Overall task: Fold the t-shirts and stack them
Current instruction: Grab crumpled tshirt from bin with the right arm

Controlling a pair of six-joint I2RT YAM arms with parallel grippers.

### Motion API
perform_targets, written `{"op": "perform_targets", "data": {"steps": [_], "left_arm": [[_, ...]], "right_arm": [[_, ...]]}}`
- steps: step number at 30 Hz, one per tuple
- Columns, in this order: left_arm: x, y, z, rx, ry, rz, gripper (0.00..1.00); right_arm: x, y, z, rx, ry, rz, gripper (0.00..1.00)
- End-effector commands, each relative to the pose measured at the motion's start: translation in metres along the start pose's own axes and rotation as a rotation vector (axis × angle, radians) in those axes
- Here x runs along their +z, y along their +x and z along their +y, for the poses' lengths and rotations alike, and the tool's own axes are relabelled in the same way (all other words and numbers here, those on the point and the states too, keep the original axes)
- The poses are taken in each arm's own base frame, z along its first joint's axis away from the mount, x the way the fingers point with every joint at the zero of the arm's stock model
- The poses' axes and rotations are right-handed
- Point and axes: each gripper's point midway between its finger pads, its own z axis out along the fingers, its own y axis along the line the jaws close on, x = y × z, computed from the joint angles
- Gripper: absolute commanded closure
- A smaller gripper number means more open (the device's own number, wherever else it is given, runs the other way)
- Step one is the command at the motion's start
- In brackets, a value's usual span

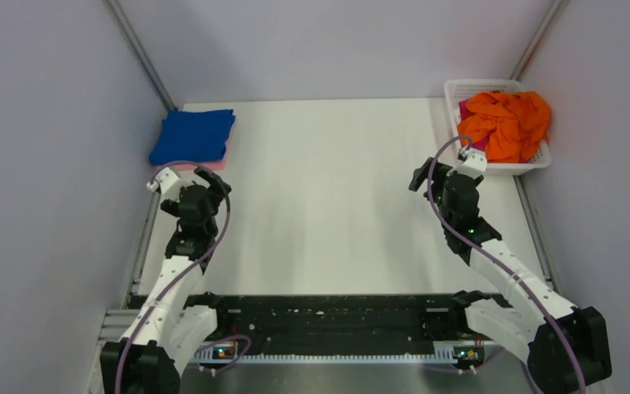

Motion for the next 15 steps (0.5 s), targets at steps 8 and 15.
{"op": "perform_targets", "data": {"steps": [8,15], "left_arm": [[-0.01,-0.021,-0.022,-0.001,0.073,0.002,0.01],[-0.016,-0.028,-0.02,0.021,0.07,-0.009,0.01]], "right_arm": [[0.029,-0.08,0.03,-0.117,0.074,0.01,0.01],[0.109,-0.126,-0.033,0.057,0.19,0.052,0.01]]}}
